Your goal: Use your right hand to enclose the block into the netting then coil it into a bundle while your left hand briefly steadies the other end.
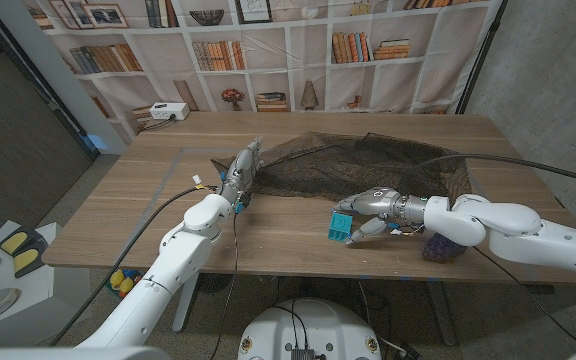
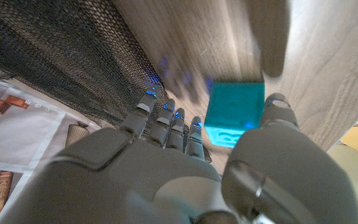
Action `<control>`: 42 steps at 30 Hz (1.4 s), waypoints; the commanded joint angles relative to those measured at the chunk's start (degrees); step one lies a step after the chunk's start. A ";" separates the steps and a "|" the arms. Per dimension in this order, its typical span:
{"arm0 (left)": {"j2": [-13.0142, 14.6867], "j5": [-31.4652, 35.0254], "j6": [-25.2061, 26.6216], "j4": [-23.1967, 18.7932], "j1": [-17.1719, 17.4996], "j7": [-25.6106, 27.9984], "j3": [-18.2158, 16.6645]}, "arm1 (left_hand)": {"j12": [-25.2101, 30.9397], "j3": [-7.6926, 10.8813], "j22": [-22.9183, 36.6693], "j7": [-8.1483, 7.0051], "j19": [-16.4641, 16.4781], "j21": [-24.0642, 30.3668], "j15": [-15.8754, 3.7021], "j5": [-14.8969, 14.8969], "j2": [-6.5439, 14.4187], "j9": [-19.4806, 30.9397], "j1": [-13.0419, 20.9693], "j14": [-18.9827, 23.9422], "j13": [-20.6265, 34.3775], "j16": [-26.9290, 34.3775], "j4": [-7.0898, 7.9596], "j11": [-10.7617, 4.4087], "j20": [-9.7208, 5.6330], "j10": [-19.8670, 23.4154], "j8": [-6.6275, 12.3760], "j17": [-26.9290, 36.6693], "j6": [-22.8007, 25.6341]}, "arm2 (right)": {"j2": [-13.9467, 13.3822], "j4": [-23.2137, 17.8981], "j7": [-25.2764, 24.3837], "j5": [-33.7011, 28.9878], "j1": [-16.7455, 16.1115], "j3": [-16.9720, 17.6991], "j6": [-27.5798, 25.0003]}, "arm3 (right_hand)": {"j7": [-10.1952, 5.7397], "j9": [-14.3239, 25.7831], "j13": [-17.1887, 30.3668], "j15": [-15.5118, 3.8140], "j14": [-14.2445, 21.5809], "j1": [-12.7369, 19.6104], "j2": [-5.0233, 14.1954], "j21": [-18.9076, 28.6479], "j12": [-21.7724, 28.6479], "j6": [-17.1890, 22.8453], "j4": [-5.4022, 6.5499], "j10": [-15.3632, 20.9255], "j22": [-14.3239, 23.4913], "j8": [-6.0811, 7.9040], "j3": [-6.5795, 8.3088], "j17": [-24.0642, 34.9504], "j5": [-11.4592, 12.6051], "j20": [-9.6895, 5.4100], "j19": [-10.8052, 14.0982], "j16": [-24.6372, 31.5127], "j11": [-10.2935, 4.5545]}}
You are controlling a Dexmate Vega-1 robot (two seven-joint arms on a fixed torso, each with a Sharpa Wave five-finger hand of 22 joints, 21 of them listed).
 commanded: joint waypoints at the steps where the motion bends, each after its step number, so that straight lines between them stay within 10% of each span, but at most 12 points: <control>1: -0.09 -0.06 -0.27 0.22 -0.01 -0.13 0.02 | -0.10 -0.21 0.32 -0.46 -0.11 -0.01 0.24 0.45 -0.50 0.31 0.03 -4.19 0.30 0.15 -0.06 0.41 0.28 -4.93 -0.16 0.31 -3.32 | -0.30 0.24 -3.81 -2.79 -0.33 -1.39 -2.08 | 0.09 0.08 0.62 -4.01 7.99 2.49 1.95 1.60 3.15 5.63 -0.23 7.01 0.15 1.74 0.45 2.01 1.04 -0.71 4.36 3.73 0.22; 11: -0.15 -0.36 -0.02 0.62 -0.10 -0.13 -0.18 | -0.09 -0.31 0.33 -0.50 -0.04 -0.01 0.19 0.47 -0.55 0.31 -0.06 -4.20 0.31 0.16 0.00 0.40 0.18 -4.91 -0.17 0.31 -3.38 | -0.33 1.51 -10.23 -3.58 -0.47 -1.95 0.42 | -0.24 -0.02 3.17 -6.67 21.50 10.29 5.68 3.40 11.94 21.69 -1.13 22.80 0.39 4.47 0.82 11.08 1.53 -2.53 9.69 15.64 -0.77; 20: -0.16 -0.81 0.80 1.40 -0.89 -0.54 -0.21 | -0.14 -0.38 0.33 -0.62 -0.15 -0.09 0.23 0.50 -0.53 0.31 -0.11 -4.28 0.31 0.14 0.07 0.36 0.12 -5.04 -0.26 0.31 -3.67 | 0.44 3.17 -21.18 -4.24 -1.72 -1.88 3.46 | -0.06 3.88 10.87 -8.87 28.03 22.76 12.59 6.17 23.88 39.18 -1.45 33.09 1.38 12.52 2.05 26.60 -0.78 -4.71 13.55 30.63 -2.63; 30: -0.24 -1.01 0.65 2.11 -1.15 -0.82 -0.28 | -0.24 -0.42 0.34 -0.71 -0.21 -0.14 0.24 0.53 -0.46 0.31 -0.14 -4.47 0.31 0.08 0.13 0.42 0.13 -5.32 -0.33 0.31 -3.96 | 2.32 4.38 -30.29 1.01 -3.99 0.64 2.43 | -0.32 5.63 13.67 -9.06 28.69 24.99 16.10 7.44 26.06 40.12 1.51 32.54 1.98 14.53 4.83 26.38 -1.90 -5.47 13.82 30.35 -3.02; 42: -0.14 -0.46 -1.03 2.33 -1.13 -1.01 -0.42 | -0.20 -0.44 0.34 -0.68 -0.29 -0.20 0.24 0.55 -0.40 0.32 -0.11 -4.46 0.32 0.11 0.15 0.30 0.13 -5.25 -0.27 0.30 -3.95 | 8.84 9.40 -27.17 11.10 -3.17 4.08 5.84 | 0.15 6.53 15.06 -9.21 29.58 25.79 15.92 8.46 27.23 40.19 3.22 32.65 2.23 15.56 7.01 26.11 -2.52 -5.04 14.33 29.67 -2.60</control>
